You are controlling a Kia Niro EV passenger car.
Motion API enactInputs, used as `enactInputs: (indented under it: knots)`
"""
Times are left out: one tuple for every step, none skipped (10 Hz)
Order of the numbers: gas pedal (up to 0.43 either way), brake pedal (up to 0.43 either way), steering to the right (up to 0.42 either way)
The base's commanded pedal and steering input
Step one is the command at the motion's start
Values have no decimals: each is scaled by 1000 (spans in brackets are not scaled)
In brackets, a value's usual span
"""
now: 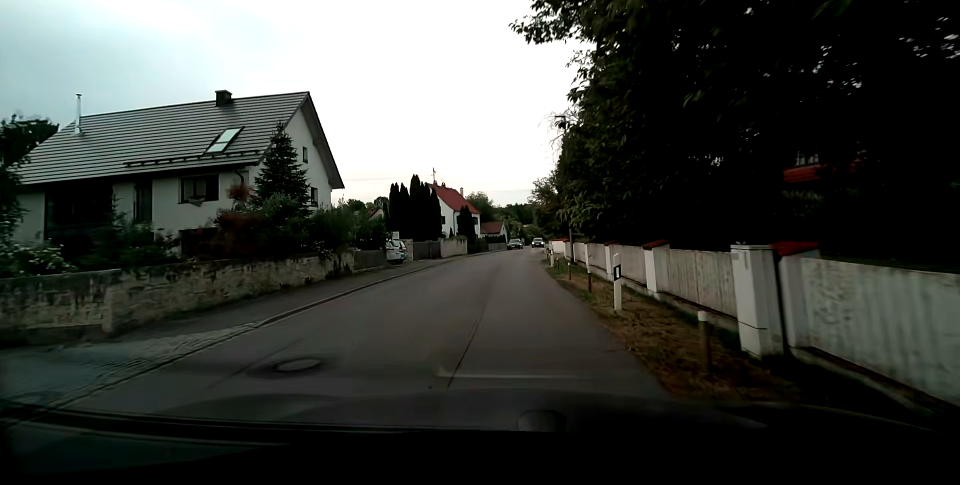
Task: Follow the waypoints while adhering to traffic rules and regulations
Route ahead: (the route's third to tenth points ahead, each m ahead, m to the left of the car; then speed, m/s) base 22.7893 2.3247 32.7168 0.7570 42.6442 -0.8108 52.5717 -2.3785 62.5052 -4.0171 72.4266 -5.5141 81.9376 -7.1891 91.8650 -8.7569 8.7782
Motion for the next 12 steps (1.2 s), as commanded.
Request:
enactInputs:
  knots:
    - [39,6,-4]
    - [39,6,-4]
    - [39,6,-2]
    - [28,6,-1]
    - [28,6,0]
    - [39,6,0]
    - [39,6,0]
    - [47,6,0]
    - [59,6,1]
    - [59,6,4]
    - [59,6,8]
    - [59,6,10]
